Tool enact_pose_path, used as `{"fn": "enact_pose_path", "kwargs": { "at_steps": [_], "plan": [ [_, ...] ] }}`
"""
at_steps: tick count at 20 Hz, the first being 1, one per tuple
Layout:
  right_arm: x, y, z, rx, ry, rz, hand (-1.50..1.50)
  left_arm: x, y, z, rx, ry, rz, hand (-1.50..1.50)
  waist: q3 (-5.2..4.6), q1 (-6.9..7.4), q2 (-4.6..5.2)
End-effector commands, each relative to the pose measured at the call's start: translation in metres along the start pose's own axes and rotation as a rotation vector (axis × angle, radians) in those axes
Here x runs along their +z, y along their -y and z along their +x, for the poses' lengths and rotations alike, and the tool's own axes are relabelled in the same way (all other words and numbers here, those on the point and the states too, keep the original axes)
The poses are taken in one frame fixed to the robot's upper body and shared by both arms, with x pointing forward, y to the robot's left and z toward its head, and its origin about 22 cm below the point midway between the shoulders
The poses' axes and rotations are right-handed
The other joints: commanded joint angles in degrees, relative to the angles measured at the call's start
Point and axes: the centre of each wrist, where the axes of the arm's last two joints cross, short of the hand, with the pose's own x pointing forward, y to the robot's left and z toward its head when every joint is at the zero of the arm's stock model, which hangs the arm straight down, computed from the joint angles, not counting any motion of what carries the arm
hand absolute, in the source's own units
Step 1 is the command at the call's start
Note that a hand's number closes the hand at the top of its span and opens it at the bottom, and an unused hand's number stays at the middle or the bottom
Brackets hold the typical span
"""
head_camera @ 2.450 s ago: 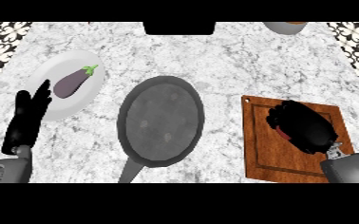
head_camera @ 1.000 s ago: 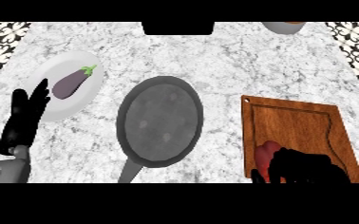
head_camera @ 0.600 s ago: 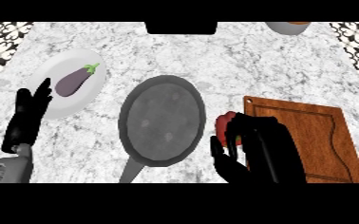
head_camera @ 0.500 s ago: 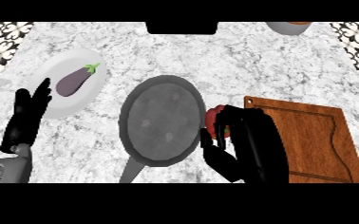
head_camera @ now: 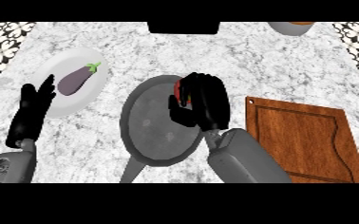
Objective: Pick the bell pepper from the cutting board and place it in the pan
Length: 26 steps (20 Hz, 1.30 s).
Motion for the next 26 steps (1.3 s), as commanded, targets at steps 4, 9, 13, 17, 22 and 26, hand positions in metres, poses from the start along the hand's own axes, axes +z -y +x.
{"fn": "enact_pose_path", "kwargs": {
  "at_steps": [4,9,13,17,22,26],
  "plan": [
    [-0.039,-0.047,-0.012,-0.019,-0.062,0.050,1.50,0.009,-0.001,-0.002,-0.009,0.031,-0.022,0.00,0.03,1.54,0.19],
    [-0.037,-0.066,-0.034,-0.165,-0.083,0.066,1.50,0.001,0.017,0.016,-0.005,0.045,-0.049,0.00,0.11,3.10,0.85],
    [-0.039,-0.075,-0.039,-0.230,-0.121,0.120,-1.50,-0.006,0.006,0.011,-0.011,0.047,-0.039,0.00,0.09,3.84,1.14],
    [-0.047,-0.077,-0.035,-0.229,-0.094,0.117,-1.50,-0.010,0.019,0.028,-0.014,0.066,-0.062,0.00,0.11,4.86,1.28],
    [-0.038,-0.084,-0.039,-0.332,-0.054,0.044,-1.50,-0.018,0.019,0.037,-0.020,0.062,-0.074,0.00,0.14,4.75,1.50],
    [-0.054,-0.069,-0.019,-0.421,-0.027,-0.065,-1.50,-0.009,0.044,0.015,-0.020,0.071,-0.067,0.00,0.10,5.03,1.38]
  ]
}}
